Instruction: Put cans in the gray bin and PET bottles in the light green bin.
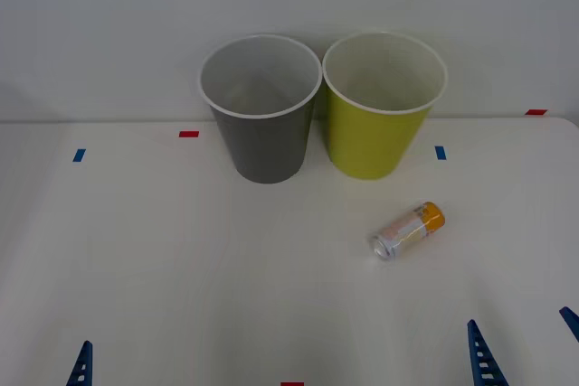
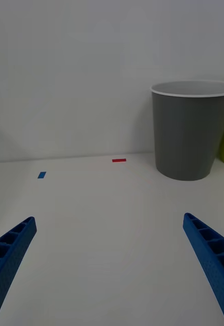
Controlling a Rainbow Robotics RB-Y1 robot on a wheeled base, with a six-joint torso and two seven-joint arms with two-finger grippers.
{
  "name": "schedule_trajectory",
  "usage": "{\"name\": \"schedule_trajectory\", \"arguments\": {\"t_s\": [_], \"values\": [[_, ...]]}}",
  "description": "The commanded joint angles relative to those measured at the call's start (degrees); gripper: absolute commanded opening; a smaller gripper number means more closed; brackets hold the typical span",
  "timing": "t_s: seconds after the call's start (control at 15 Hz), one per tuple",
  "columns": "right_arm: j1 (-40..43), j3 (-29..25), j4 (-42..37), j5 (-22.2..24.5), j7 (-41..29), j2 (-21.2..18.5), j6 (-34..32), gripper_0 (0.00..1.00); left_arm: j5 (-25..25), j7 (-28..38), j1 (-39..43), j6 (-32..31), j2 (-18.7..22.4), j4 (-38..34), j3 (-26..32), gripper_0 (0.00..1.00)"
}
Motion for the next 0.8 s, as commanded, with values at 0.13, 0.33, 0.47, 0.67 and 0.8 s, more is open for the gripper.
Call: {"name": "schedule_trajectory", "arguments": {"t_s": [0.13,0.33,0.47,0.67,0.8], "values": [[0.0,0.0,0.0,0.0,0.0,0.0,0.0,1.0,0.0,0.0,0.0,0.0,0.0,0.0,0.0,1.0],[0.0,0.0,0.0,0.0,0.0,0.0,0.0,1.0,0.0,0.0,0.0,0.0,0.0,0.0,0.0,1.0],[0.0,0.0,0.0,0.0,0.0,0.0,0.0,1.0,0.0,0.0,0.0,0.0,0.0,0.0,0.0,1.0],[0.0,0.0,0.0,0.0,0.0,0.0,0.0,1.0,0.0,0.0,0.0,0.0,0.0,0.0,0.0,1.0],[0.0,0.0,0.0,0.0,0.0,0.0,0.0,1.0,0.0,0.0,0.0,0.0,0.0,0.0,0.0,1.0]]}}
